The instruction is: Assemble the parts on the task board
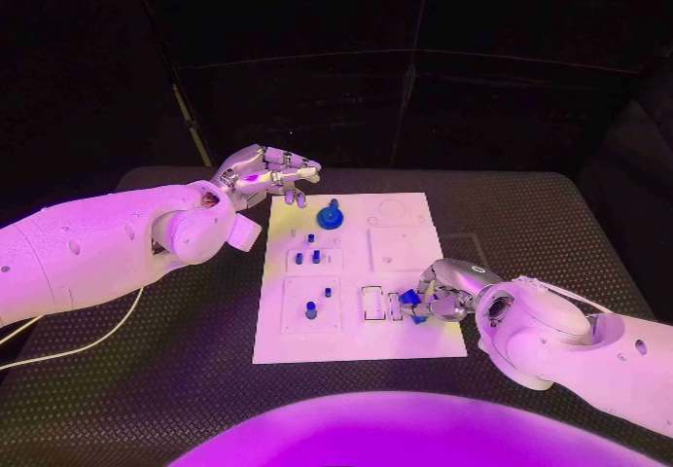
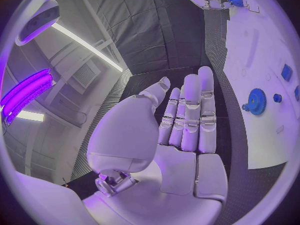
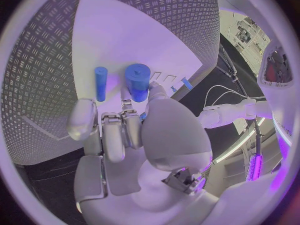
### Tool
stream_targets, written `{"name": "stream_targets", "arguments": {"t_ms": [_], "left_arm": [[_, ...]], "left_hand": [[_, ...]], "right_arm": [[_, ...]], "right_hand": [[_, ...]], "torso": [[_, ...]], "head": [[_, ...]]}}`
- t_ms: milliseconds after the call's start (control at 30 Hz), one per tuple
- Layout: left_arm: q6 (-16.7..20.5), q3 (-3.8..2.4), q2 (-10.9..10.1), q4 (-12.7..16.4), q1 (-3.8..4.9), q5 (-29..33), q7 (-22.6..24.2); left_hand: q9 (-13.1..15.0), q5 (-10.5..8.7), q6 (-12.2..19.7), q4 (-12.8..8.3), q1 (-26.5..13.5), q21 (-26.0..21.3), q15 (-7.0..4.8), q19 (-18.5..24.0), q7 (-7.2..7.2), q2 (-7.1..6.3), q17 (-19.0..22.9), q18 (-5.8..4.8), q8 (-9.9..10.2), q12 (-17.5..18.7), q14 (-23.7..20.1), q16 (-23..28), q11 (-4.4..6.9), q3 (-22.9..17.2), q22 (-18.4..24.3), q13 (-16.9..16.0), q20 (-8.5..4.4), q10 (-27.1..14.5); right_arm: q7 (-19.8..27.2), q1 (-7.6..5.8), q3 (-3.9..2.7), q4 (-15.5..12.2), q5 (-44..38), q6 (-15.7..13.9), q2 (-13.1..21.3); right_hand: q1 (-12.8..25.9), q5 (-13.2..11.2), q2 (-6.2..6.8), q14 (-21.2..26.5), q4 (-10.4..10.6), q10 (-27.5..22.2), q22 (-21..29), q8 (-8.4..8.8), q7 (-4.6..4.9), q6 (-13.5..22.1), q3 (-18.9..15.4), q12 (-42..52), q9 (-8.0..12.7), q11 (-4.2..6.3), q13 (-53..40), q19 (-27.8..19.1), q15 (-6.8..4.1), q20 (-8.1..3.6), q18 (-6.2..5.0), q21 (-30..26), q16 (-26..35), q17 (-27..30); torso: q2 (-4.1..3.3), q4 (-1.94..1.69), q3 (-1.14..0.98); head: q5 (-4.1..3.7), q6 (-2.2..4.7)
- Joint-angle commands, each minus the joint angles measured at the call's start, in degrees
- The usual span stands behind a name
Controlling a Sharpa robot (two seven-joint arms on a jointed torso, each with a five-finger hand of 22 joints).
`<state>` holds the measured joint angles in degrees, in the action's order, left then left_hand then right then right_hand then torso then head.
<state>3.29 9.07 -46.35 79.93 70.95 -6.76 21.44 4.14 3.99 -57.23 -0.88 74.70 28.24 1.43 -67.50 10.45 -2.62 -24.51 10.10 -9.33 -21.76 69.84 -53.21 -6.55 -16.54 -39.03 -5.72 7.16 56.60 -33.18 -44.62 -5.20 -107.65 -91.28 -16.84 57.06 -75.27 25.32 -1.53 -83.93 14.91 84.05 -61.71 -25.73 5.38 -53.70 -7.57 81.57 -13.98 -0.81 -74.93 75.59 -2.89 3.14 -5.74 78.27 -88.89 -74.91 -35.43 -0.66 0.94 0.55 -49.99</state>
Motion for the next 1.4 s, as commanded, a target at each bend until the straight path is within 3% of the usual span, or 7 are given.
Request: {"name": "stream_targets", "arguments": {"t_ms": [33,200,467,1067,1267,1400], "left_arm": [[-0.79,-0.05,0.03,0.06,0.07,0.01,0.32],[-1.16,-0.04,0.01,0.12,0.07,0.01,0.37],[-1.28,-0.04,0.01,0.16,0.07,0.01,0.39],[-1.43,-0.04,0.21,0.05,0.08,0.01,0.30],[-1.45,-0.04,0.28,0.03,0.09,0.01,0.25],[-1.46,-0.04,0.30,0.03,0.09,0.01,0.21]], "left_hand": [[0.00,-0.32,0.44,-0.01,-0.20,-0.35,0.15,-0.17,-0.07,0.48,0.09,0.33,-0.26,-0.26,-0.28,0.22,0.12,0.31,0.07,-0.03,0.18,-0.37],[0.06,-0.29,0.24,-0.01,-0.10,-0.42,0.12,-0.20,-0.23,0.66,0.11,0.35,-0.44,-0.40,-0.29,0.23,0.20,0.33,0.15,-0.06,0.17,-0.36],[0.06,-0.29,0.24,-0.01,-0.10,-0.42,0.12,-0.20,-0.23,0.66,0.11,0.35,-0.44,-0.40,-0.29,0.23,0.20,0.33,0.15,-0.06,0.17,-0.36],[0.08,-0.30,0.16,-0.01,-0.10,-0.48,0.09,-0.22,-0.29,0.64,0.13,0.35,-0.53,-0.47,-0.30,0.24,0.24,0.44,0.20,-0.06,0.16,-0.40],[0.08,-0.31,0.18,0.01,-0.14,-0.50,0.09,-0.22,-0.28,0.61,0.13,0.35,-0.53,-0.49,-0.31,0.24,0.23,0.50,0.22,-0.06,0.16,-0.43],[0.08,-0.31,0.18,0.01,-0.14,-0.50,0.09,-0.22,-0.28,0.61,0.13,0.35,-0.53,-0.49,-0.31,0.24,0.23,0.50,0.22,-0.06,0.16,-0.43]], "right_arm": [[0.34,-0.08,-0.06,-1.19,1.81,-6.63,0.16],[0.73,-0.08,-0.07,-2.22,2.75,-9.25,0.04],[0.66,-0.09,-0.07,-1.89,3.54,-9.13,-1.31],[-0.15,-0.13,-0.10,1.08,6.00,-3.71,-5.70],[-0.45,-0.13,-0.10,1.52,6.23,-4.40,-6.03],[-0.46,-0.14,-0.10,1.65,6.33,-5.02,-6.33]], "right_hand": [[-0.54,0.30,-0.28,-5.68,0.02,1.07,-0.38,-0.29,-0.66,-1.18,-0.41,0.36,-0.55,0.53,-5.44,0.65,-0.44,-0.02,0.49,0.31,-0.41,-13.25],[-0.45,0.54,-0.40,-5.71,0.22,1.20,-0.53,-0.39,-0.79,-1.48,-0.54,0.46,-0.63,0.64,-5.61,0.75,-0.54,-0.10,0.51,0.38,-0.46,-13.40],[-0.24,0.80,-0.42,-5.72,0.47,1.24,-0.57,-0.37,-0.83,-1.57,-0.75,0.45,-0.67,0.69,-5.65,0.79,-0.60,-0.17,0.52,0.40,-0.47,-13.42],[4.31,-0.83,-0.55,-5.73,1.74,1.40,-0.61,-0.35,-1.17,-2.56,-3.95,0.07,-1.21,0.96,-5.74,0.82,-0.84,-0.42,0.53,0.35,-0.50,-13.51],[5.88,-4.13,-0.85,-5.73,1.69,1.45,-0.61,-0.34,-1.34,-2.80,-5.31,-0.11,-1.64,1.11,-5.81,0.82,-0.98,-0.56,0.53,0.31,-0.48,-13.49],[7.35,-8.10,-0.39,-5.71,1.72,1.46,-0.55,-0.26,-1.38,-2.81,-6.87,-0.27,-1.99,1.14,-5.86,0.78,-1.01,-0.62,0.52,0.24,-0.45,-13.42]], "torso": [[-0.02,-0.15,0.13],[-0.20,-0.09,0.04],[-0.24,-0.16,0.07],[-0.21,0.01,0.05],[-0.18,-0.02,0.02],[-0.18,-0.06,0.01]], "head": [[-0.17,-0.01],[0.20,-0.01],[0.39,-0.01],[1.04,-0.01],[1.14,-0.01],[0.99,-0.01]]}}
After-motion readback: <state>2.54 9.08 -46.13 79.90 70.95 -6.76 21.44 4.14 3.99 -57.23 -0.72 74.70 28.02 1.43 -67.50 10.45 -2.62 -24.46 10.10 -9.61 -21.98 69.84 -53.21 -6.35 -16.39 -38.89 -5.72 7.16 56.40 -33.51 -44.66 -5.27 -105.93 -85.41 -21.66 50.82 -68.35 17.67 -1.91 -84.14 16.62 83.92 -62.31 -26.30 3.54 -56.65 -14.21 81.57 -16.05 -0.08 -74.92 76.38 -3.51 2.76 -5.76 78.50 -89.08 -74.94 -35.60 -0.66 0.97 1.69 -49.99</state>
